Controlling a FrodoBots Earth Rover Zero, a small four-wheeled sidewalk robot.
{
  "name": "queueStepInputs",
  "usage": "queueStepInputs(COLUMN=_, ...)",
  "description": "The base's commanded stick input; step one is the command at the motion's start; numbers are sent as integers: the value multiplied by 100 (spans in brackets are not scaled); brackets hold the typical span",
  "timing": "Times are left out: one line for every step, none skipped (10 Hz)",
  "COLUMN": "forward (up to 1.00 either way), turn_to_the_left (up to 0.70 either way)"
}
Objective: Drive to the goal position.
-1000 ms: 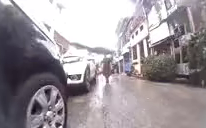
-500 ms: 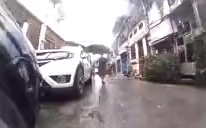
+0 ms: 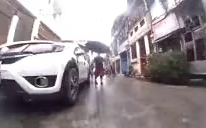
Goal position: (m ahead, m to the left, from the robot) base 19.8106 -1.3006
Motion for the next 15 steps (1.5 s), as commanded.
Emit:
queueStepInputs(forward=99, turn_to_the_left=0)
queueStepInputs(forward=99, turn_to_the_left=0)
queueStepInputs(forward=99, turn_to_the_left=0)
queueStepInputs(forward=99, turn_to_the_left=18)
queueStepInputs(forward=99, turn_to_the_left=29)
queueStepInputs(forward=99, turn_to_the_left=0)
queueStepInputs(forward=99, turn_to_the_left=0)
queueStepInputs(forward=99, turn_to_the_left=0)
queueStepInputs(forward=99, turn_to_the_left=0)
queueStepInputs(forward=99, turn_to_the_left=0)
queueStepInputs(forward=99, turn_to_the_left=2)
queueStepInputs(forward=99, turn_to_the_left=12)
queueStepInputs(forward=99, turn_to_the_left=37)
queueStepInputs(forward=99, turn_to_the_left=0)
queueStepInputs(forward=99, turn_to_the_left=0)
